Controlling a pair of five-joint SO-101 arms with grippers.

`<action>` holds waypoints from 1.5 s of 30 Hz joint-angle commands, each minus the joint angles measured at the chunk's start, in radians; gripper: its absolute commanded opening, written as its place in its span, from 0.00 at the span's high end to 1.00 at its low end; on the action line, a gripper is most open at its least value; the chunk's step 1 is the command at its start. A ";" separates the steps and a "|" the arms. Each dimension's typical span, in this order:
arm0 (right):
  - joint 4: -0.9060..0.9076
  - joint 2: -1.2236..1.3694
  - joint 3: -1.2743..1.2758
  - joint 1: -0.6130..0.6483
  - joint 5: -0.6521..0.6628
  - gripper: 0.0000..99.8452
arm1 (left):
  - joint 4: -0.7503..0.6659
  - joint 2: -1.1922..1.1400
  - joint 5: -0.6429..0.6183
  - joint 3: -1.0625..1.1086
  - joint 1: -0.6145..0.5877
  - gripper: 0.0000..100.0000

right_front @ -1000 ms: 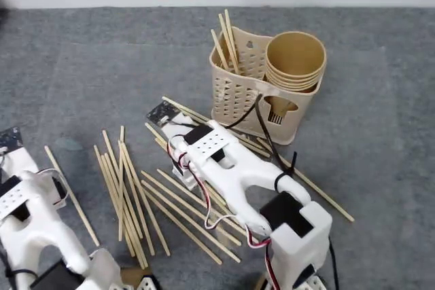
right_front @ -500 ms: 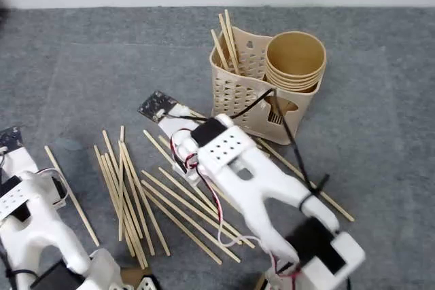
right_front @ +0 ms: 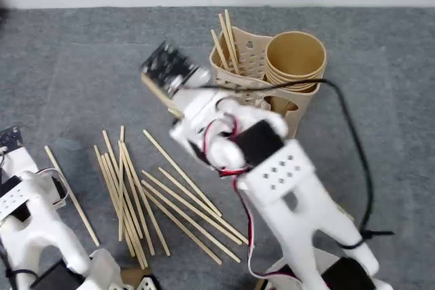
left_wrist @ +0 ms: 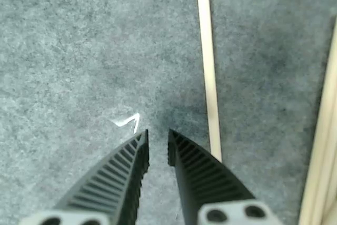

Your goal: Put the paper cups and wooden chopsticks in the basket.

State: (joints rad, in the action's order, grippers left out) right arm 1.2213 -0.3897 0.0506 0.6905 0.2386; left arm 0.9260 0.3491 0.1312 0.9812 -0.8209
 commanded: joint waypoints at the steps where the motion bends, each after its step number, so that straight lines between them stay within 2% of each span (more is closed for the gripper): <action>1: 0.001 -0.047 -0.209 -0.031 0.000 0.99 | -0.017 0.028 0.005 -0.007 0.002 0.93; 5: -0.076 -0.058 -0.305 -0.039 0.000 0.99 | -0.017 0.028 0.005 -0.007 0.002 0.93; 9: -0.242 -0.077 -0.298 -0.111 0.000 0.99 | -0.017 0.028 0.005 -0.007 0.002 0.93; 18: -0.742 -0.094 0.006 -0.297 -0.032 0.99 | -0.018 0.029 0.005 0.002 0.002 0.93; 25: -0.923 -0.039 0.203 -0.360 -0.054 0.99 | -0.018 0.029 0.005 0.002 0.002 0.93; 28: -0.918 0.015 0.233 -0.374 -0.054 0.97 | -0.018 0.029 0.005 0.002 0.002 0.93; 32: -0.857 0.042 0.204 -0.377 -0.071 0.84 | -0.018 0.029 0.005 0.002 0.003 0.93; 34: -0.792 0.042 0.147 -0.375 -0.114 0.82 | -0.018 0.029 0.005 0.002 0.003 0.93; 39: -0.469 0.053 -0.103 -0.325 -0.144 0.83 | -0.018 0.029 0.005 0.002 0.005 0.93; 45: -0.088 0.056 -0.224 -0.131 -0.092 0.83 | -0.018 0.029 0.005 0.002 0.006 0.93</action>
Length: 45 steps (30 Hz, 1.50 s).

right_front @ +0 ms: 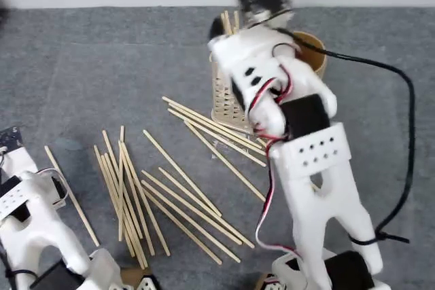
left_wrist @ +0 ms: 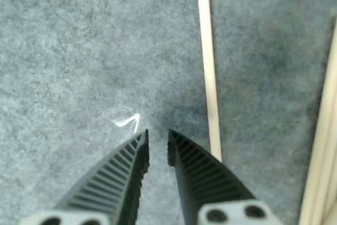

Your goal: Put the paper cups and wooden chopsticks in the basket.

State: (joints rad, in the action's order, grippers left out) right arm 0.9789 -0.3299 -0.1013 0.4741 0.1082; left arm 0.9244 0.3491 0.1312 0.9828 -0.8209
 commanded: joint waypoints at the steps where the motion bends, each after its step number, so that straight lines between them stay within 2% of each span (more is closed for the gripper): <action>1: 0.199 0.001 -0.069 0.114 0.057 0.83 | -0.017 0.029 0.005 0.001 0.006 0.93; 5: 0.308 0.087 -0.049 0.185 0.084 0.83 | -0.017 0.029 0.005 0.001 0.006 0.93; 9: 0.335 0.248 -0.049 0.196 0.132 0.83 | -0.017 0.029 0.005 0.001 0.006 0.93; 15: 0.282 0.504 -0.057 0.197 0.230 0.82 | -0.017 0.029 0.005 0.001 0.005 0.93; 20: 0.196 0.670 -0.057 0.191 0.282 0.71 | -0.017 0.029 0.005 0.001 0.005 0.93; 22: 0.165 0.720 -0.075 0.191 0.298 0.70 | -0.017 0.029 0.005 0.001 0.005 0.93; 36: 0.168 1.113 -0.462 0.114 0.301 0.70 | -0.017 0.028 0.006 0.001 0.006 0.93; 41: 0.308 1.191 -0.534 0.099 0.299 0.71 | -0.017 0.028 0.006 0.001 0.006 0.93; 45: 0.443 1.214 -0.568 0.105 0.298 0.82 | -0.017 0.028 0.006 0.001 0.006 0.93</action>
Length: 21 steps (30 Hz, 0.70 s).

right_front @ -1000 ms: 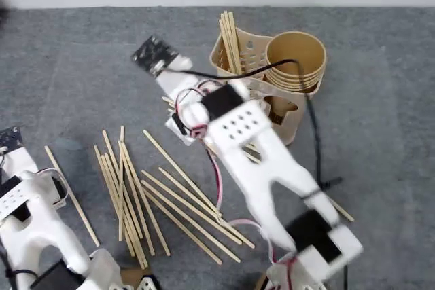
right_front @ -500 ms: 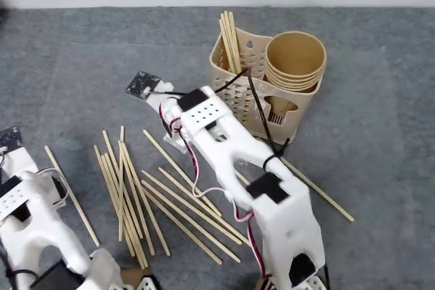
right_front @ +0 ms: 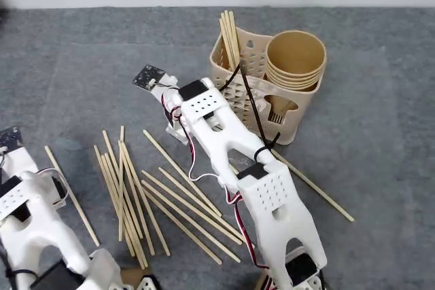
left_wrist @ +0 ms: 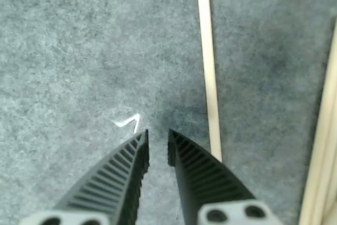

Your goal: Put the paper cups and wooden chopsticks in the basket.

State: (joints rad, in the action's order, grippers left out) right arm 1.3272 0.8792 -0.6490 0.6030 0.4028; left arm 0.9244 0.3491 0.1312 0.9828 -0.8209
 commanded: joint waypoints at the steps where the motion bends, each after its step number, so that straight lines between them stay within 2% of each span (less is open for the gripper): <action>1: 0.113 0.005 -0.021 -0.024 0.003 0.85 | -0.017 0.028 0.006 0.001 0.006 0.93; 12: 0.306 0.004 -0.021 0.024 0.006 0.99 | -0.017 0.028 0.006 0.001 0.006 0.93; 21: 0.458 -0.088 -0.058 0.081 0.000 0.99 | -0.017 0.028 0.006 0.001 0.006 0.93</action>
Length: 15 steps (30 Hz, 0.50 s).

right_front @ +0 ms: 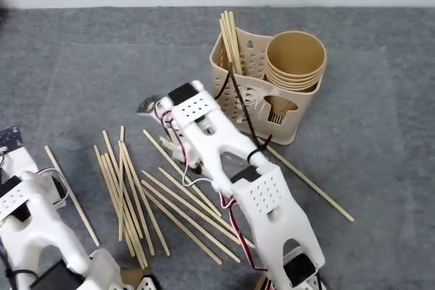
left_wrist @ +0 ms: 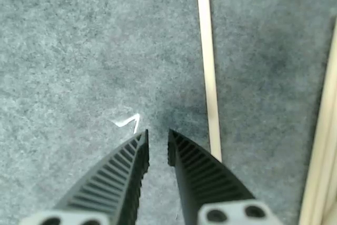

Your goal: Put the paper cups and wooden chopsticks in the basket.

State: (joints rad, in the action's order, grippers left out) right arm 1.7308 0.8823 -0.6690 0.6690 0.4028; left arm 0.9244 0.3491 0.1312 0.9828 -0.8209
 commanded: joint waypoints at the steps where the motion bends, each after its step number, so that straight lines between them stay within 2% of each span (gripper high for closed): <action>1: 0.059 -0.120 -0.040 0.013 0.000 0.99 | -0.017 0.028 0.006 0.001 0.006 0.93; 15: 0.056 -0.496 -0.044 0.012 -0.002 0.99 | -0.017 0.028 0.006 0.001 0.006 0.93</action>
State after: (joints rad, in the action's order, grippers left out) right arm 1.7507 0.5109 -0.6674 0.6751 0.4043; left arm 0.9244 0.3491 0.1312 0.9828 -0.8209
